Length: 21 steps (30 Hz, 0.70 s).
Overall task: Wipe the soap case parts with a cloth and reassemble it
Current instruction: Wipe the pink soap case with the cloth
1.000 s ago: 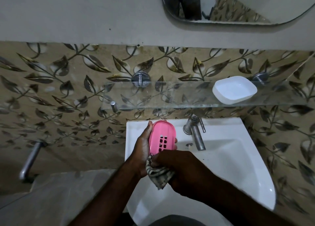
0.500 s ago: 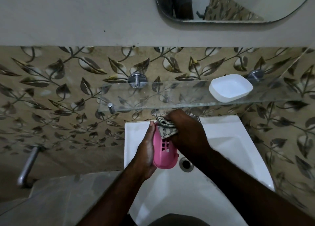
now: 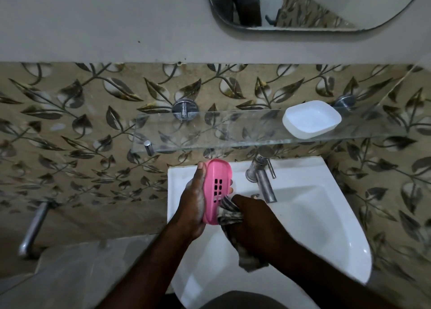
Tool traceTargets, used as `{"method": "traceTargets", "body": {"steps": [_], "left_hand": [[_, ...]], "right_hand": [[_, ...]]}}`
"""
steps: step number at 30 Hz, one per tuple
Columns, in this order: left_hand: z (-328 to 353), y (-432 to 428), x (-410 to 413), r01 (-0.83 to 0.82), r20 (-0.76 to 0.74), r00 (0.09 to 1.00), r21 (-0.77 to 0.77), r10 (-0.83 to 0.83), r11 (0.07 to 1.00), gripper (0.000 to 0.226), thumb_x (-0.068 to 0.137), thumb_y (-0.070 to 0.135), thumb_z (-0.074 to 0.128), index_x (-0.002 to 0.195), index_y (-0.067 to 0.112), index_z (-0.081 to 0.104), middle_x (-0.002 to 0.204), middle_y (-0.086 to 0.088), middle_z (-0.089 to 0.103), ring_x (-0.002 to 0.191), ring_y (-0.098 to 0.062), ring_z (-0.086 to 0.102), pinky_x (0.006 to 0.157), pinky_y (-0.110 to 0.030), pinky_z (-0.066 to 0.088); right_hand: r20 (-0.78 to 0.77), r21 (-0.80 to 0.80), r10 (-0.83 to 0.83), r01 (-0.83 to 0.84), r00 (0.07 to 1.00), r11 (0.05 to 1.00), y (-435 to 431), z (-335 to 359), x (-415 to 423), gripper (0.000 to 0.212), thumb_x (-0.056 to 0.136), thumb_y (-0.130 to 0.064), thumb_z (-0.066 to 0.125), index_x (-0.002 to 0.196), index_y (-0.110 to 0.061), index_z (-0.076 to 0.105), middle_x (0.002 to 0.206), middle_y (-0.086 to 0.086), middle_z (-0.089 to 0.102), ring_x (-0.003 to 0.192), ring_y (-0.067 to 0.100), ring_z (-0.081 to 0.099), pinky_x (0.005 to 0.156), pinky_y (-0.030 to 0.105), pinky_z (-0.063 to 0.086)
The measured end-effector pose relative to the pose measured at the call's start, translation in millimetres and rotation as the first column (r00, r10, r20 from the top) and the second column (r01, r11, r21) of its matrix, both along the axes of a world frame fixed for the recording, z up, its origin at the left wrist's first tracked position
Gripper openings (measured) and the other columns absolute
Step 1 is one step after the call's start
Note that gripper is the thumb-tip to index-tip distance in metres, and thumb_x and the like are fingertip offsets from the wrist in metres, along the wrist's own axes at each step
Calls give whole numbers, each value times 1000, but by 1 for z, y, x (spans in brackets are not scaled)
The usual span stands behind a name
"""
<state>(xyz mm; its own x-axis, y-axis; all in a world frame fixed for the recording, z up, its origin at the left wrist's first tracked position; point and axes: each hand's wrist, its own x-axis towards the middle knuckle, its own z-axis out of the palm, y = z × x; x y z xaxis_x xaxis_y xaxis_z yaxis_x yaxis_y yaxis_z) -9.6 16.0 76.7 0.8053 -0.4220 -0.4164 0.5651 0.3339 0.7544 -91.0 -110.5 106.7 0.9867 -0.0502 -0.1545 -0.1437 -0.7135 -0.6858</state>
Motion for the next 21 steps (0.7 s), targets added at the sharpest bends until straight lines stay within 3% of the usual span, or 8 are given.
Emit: {"method": "traceTargets", "body": {"steps": [2,4,7,11,15,18,21], "left_hand": [[3,-1,-3,1,-33,999,-21,-2,1000,80,75,65,48,124,2,58,111,-25,69,93,-33,67,86,-44,55],[5,-4,-5,-27,-106,994,-73,19,997,86,75,65,52,129,-1,53,107,-25,68,86,-29,69,79,-39,59],[11,-10,-6,-56,-210,977,-136,27,989,95,72,70,61,133,-3,51,119,-26,62,104,-34,64,93,-44,54],[18,-14,-4,-45,-109,994,-112,33,993,84,79,65,54,129,-2,56,125,-26,61,114,-35,61,98,-43,50],[17,-19,-15,-5,13,1000,-52,6,999,66,84,58,46,129,12,59,123,-15,67,113,-28,64,97,-42,50],[11,-17,-21,-11,59,998,-6,11,1000,71,79,68,53,125,15,61,119,-18,68,108,-35,65,96,-52,50],[9,-12,-22,-23,118,993,41,18,999,76,74,68,52,116,6,64,102,-24,69,86,-35,66,83,-47,54]], "right_hand": [[-26,59,-18,19,1000,998,0,6,-1,17,83,-17,61,68,-24,57,66,-2,65,65,15,64,68,39,55],[9,184,-2,0,1000,983,5,17,1,18,84,-15,64,67,-17,61,67,5,67,65,18,66,66,37,55],[105,283,-56,24,993,959,15,27,9,15,81,-9,66,67,-13,62,62,4,65,58,15,63,58,30,52],[206,305,-182,114,961,946,19,31,25,3,79,-6,67,82,-7,66,72,4,69,67,15,67,63,34,55],[329,380,-314,180,890,907,10,42,40,13,82,-4,68,90,-15,67,78,-9,68,72,-2,64,64,9,47],[407,312,-365,248,837,917,-6,38,46,16,81,-5,68,79,-20,61,69,-9,64,64,-1,60,59,15,46],[380,190,-354,302,854,934,-15,23,39,16,79,-6,64,77,-19,55,71,-2,60,65,19,60,55,33,50]]}}
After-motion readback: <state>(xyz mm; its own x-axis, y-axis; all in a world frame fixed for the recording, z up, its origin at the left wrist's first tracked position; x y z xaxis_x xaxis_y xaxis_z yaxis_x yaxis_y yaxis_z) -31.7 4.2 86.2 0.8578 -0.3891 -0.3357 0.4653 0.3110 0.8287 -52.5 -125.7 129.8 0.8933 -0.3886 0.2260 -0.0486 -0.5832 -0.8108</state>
